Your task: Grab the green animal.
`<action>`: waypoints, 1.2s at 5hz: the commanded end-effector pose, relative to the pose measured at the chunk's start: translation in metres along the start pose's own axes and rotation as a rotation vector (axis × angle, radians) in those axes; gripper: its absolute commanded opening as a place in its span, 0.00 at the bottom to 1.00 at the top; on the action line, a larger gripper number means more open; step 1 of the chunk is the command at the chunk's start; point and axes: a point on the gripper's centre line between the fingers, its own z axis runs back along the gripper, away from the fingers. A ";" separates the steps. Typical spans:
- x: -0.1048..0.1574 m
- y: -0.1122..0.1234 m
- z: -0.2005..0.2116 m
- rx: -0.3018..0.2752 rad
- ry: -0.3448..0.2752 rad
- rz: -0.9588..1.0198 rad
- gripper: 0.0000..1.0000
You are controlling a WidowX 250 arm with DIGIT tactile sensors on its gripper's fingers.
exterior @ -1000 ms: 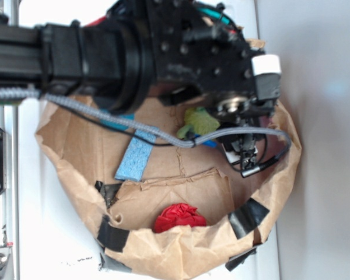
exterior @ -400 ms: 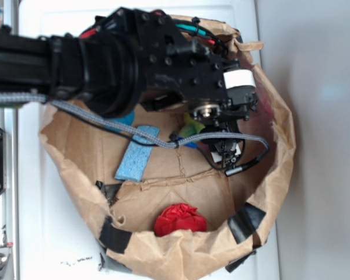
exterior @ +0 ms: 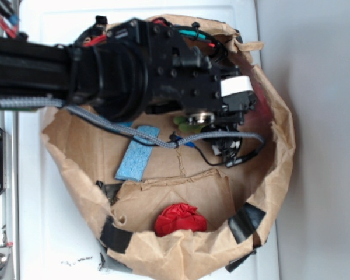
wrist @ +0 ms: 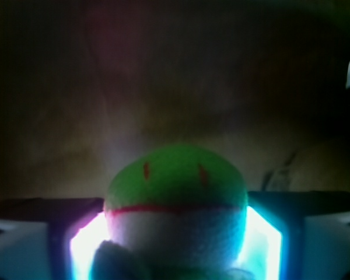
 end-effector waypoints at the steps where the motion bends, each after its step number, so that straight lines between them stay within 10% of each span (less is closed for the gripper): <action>1: 0.018 -0.003 -0.010 0.026 -0.070 0.103 0.00; 4: 0.053 0.008 0.130 -0.092 0.052 0.046 0.00; 6: 0.057 0.013 0.143 -0.090 0.079 0.020 0.00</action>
